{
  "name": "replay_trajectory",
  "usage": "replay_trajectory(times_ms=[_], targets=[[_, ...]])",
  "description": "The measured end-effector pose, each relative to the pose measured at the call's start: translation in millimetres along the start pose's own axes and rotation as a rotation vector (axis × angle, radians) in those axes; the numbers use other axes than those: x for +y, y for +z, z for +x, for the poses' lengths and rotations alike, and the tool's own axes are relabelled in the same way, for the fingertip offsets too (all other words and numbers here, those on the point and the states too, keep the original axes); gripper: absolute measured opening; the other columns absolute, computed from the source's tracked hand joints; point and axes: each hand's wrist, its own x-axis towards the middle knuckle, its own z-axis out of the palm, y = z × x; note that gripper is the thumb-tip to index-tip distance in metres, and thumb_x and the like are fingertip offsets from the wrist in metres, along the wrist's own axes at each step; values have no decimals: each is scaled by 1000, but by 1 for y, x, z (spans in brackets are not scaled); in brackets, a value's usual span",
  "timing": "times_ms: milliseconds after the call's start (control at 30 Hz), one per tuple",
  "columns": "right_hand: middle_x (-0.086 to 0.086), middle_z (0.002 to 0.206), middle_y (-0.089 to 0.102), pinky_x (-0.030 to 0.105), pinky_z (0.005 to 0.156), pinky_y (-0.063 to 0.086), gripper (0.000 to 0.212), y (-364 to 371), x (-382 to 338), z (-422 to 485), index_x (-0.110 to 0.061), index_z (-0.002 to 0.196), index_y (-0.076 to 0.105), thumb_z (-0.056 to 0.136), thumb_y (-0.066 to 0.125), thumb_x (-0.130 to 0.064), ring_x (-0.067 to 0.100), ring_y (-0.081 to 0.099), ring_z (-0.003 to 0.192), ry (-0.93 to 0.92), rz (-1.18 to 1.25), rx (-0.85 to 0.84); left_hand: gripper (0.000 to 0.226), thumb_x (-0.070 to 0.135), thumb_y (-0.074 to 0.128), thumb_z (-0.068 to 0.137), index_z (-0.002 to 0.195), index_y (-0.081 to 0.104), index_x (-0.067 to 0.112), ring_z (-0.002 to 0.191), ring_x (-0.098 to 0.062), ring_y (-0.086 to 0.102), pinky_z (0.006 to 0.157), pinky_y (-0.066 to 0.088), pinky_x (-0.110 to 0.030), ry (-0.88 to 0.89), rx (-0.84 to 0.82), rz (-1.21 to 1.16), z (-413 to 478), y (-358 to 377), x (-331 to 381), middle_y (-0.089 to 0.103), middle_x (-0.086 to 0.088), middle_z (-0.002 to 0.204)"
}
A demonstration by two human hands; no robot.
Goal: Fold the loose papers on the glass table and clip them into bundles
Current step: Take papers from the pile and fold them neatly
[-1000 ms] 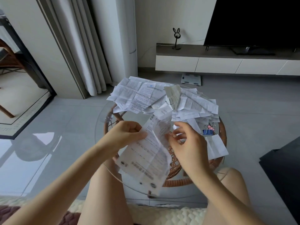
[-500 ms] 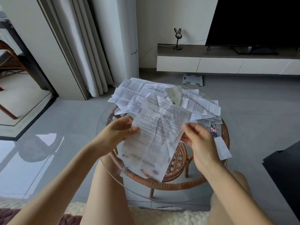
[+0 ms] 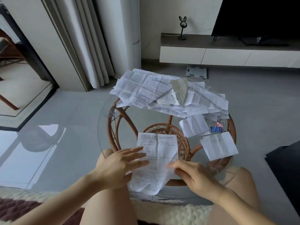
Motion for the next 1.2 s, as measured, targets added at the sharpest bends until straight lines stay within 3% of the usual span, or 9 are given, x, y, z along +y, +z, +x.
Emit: replay_trajectory(times_ms=[133, 200, 300, 400, 533, 700, 867, 1000, 1200], targets=[[-16, 55, 45, 12, 45, 29, 18, 2, -6, 4, -33, 79, 41, 97, 45, -37, -1, 45, 48, 135, 41, 169, 20, 46, 55, 91, 91, 68, 31, 93, 3, 57, 87, 47, -26, -257, 109, -348, 1, 3, 18, 64, 19, 96], [-12, 49, 38, 14, 41, 27, 20, 8, -9, 9, -31, 77, 40, 97, 43, -32, 5, 42, 44, 225, 7, 274, 32, 50, 48, 92, 76, 64, 27, 69, -3, 57, 71, 48, -31, -408, 171, -438, 7, 6, 23, 63, 15, 74], [-14, 50, 39, 11, 38, 19, 20, 21, -16, 22, -14, 73, 50, 90, 61, -11, 3, 36, 40, 366, -208, 471, 49, 57, 47, 85, 73, 73, 18, 64, -12, 64, 59, 53, -37, -755, 233, -586, 20, 11, 30, 70, 7, 73], [-1, 53, 55, 7, 43, 13, 21, 31, -20, 36, -9, 66, 56, 76, 74, -3, 10, 35, 41, 461, -384, 508, 33, 49, 55, 81, 66, 63, 21, 63, -11, 61, 57, 53, -36, -865, 329, -371, 26, 23, 34, 68, 10, 74], [2, 58, 55, 8, 42, 12, 23, 34, -13, 45, -8, 62, 57, 69, 78, -3, 11, 35, 42, 437, -528, 458, 24, 33, 73, 76, 86, 56, 19, 78, -19, 55, 72, 44, -36, -926, 369, -100, 31, 32, 40, 61, 7, 83], [8, 57, 56, 18, 35, 29, 22, 34, -12, 48, -3, 66, 61, 61, 83, -2, 17, 49, 38, 380, -685, 397, 53, 38, 67, 74, 118, 52, 14, 99, -25, 51, 88, 41, -41, -779, 406, 219, 33, 35, 37, 61, -8, 107], [12, 60, 58, 24, 31, 41, 29, 38, -8, 50, 1, 73, 64, 54, 87, -2, 20, 53, 38, 381, -774, 321, 41, 4, 81, 64, 104, 72, 10, 107, -29, 65, 75, 58, -37, -259, 193, 89, 39, 34, 29, 68, -9, 112], [13, 55, 56, 24, 31, 41, 30, 34, -6, 53, 0, 68, 62, 53, 87, -2, 21, 53, 36, 352, -771, 304, 37, 21, 42, 89, 114, 68, 12, 115, -22, 60, 82, 55, -32, -346, 196, -53, 44, 33, 32, 66, -5, 121], [11, 53, 56, 20, 29, 39, 32, 30, -3, 57, 0, 69, 62, 51, 89, -4, 18, 53, 35, 348, -775, 247, 44, 30, 32, 98, 136, 52, 18, 135, -25, 39, 111, 33, -46, -396, 47, 33, 39, 43, 28, 47, -4, 143]])
